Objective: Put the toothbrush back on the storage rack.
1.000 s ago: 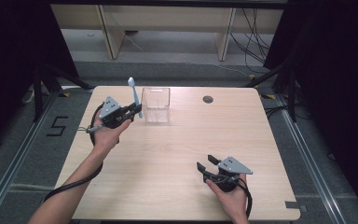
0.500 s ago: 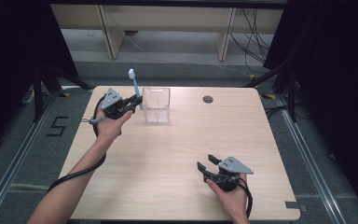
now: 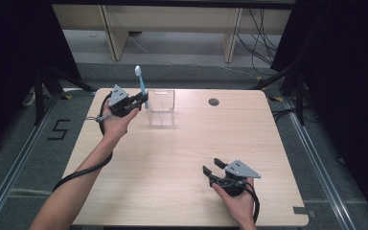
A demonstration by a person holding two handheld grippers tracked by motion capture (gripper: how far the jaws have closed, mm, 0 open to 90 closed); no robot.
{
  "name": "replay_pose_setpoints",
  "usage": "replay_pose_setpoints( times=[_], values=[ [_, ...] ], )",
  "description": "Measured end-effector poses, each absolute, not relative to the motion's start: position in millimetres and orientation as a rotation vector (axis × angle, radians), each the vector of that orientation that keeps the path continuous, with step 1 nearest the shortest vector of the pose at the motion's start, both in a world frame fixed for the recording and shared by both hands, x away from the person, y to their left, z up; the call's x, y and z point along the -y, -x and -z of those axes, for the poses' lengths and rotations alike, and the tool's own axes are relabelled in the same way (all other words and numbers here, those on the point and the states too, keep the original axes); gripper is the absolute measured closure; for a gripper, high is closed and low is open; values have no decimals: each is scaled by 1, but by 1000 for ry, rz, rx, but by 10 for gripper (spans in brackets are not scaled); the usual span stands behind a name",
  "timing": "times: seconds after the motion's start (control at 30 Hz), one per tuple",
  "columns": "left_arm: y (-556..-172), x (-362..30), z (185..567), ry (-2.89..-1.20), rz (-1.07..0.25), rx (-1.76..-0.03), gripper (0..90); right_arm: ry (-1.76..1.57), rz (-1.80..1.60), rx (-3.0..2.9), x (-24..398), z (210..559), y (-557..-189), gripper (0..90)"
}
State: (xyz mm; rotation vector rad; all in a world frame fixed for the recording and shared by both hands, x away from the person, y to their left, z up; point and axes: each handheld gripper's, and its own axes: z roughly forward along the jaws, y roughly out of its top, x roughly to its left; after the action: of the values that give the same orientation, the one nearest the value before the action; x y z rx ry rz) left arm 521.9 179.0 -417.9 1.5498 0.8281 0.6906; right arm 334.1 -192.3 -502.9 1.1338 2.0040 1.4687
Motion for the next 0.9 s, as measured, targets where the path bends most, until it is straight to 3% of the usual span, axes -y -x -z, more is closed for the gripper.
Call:
replay_pose_setpoints(
  times=[0.9],
  values=[
    [-537, -175, 424, -1566, -712, -848, 784, -1089, -1433, -2021, 192, 504, -335, 443]
  ],
)
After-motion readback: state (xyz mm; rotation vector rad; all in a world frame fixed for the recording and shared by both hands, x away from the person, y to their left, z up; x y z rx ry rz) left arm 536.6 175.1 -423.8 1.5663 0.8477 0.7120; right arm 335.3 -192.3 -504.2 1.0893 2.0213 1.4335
